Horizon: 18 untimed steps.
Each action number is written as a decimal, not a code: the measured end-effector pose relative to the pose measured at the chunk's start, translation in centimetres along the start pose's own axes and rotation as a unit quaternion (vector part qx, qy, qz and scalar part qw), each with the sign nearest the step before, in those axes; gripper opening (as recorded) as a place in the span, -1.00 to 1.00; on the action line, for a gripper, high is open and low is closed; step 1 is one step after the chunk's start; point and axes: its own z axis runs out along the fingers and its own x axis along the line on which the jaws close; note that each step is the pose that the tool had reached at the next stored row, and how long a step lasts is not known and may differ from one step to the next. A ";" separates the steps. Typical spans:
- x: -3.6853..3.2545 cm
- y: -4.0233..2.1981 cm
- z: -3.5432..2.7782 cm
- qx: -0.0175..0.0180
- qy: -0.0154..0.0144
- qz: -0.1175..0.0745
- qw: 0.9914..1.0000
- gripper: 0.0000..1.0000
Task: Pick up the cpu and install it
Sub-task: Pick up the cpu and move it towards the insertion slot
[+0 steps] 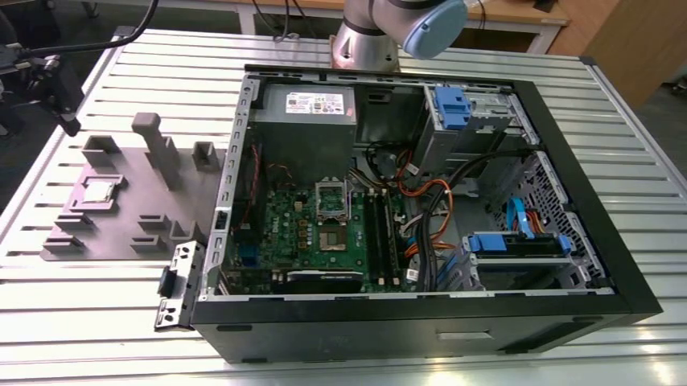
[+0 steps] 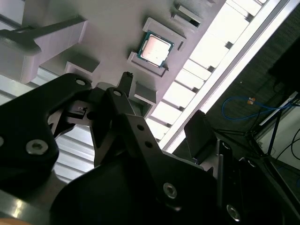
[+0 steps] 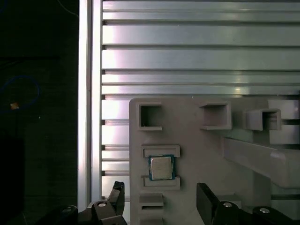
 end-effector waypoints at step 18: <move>0.01 -0.09 1.47 0.000 0.001 -0.029 1.000 0.43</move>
